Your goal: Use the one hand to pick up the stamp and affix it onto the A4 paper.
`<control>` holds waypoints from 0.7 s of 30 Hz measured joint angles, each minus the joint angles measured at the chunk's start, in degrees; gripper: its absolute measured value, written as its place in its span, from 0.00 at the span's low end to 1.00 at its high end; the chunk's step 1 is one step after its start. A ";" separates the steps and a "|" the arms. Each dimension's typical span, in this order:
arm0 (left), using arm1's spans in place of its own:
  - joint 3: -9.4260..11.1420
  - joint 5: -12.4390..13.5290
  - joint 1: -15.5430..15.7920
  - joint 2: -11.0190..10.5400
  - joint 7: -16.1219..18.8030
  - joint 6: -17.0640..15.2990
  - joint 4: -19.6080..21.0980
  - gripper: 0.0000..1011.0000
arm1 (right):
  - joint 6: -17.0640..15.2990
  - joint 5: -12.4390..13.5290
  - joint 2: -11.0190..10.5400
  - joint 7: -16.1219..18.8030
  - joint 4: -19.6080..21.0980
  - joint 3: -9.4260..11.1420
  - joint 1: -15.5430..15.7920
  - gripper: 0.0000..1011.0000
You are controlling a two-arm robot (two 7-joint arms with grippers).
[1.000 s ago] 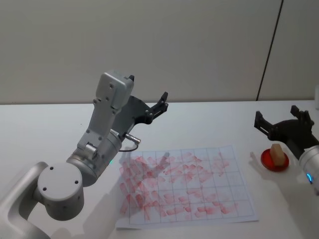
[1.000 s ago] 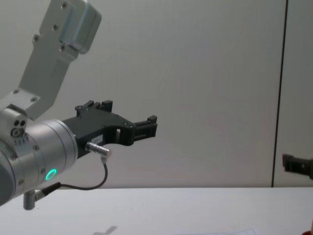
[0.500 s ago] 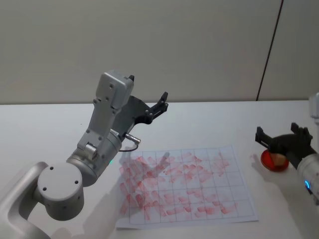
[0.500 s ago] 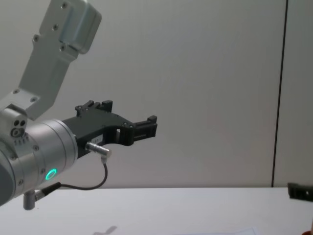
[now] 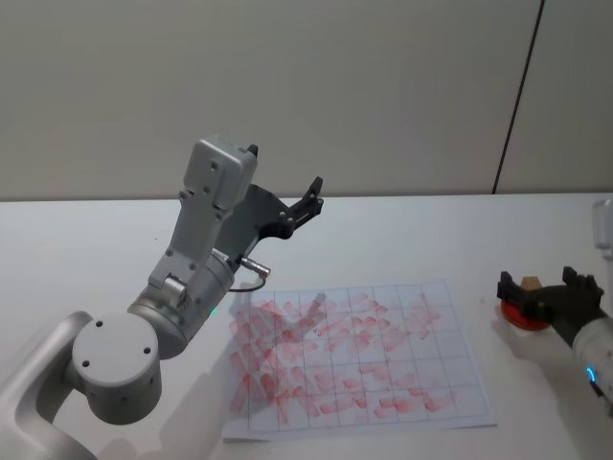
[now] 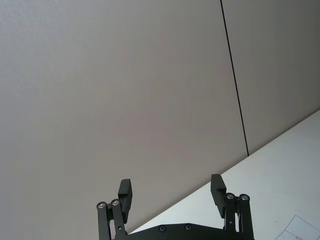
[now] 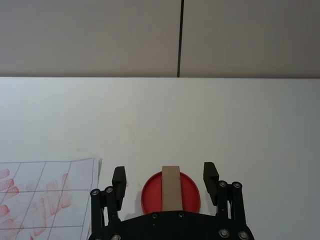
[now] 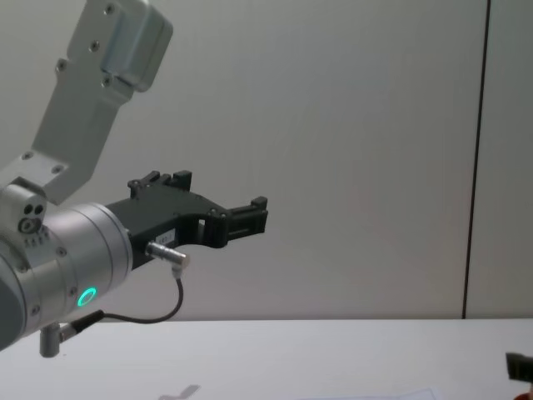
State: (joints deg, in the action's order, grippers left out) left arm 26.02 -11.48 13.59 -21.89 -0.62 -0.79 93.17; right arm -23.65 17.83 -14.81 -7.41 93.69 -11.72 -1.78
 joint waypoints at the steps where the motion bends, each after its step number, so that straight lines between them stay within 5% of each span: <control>1: 0.00 0.00 0.00 0.00 0.00 0.00 0.00 0.99 | -0.12 0.04 0.03 -0.07 -0.09 0.02 0.03 0.94; 7: 0.00 0.00 0.00 0.00 0.00 0.00 0.00 0.99 | -0.60 0.12 0.25 -0.32 -0.95 0.07 0.15 0.82; 21: 0.00 0.00 0.00 0.00 0.00 0.00 0.00 0.99 | -1.00 -0.51 0.77 -0.47 -2.49 0.23 0.00 0.35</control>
State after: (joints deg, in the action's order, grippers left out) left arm 26.02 -11.48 13.59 -21.89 -0.62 -0.80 93.18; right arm -24.65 17.33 -14.05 -7.88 91.21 -11.49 -1.78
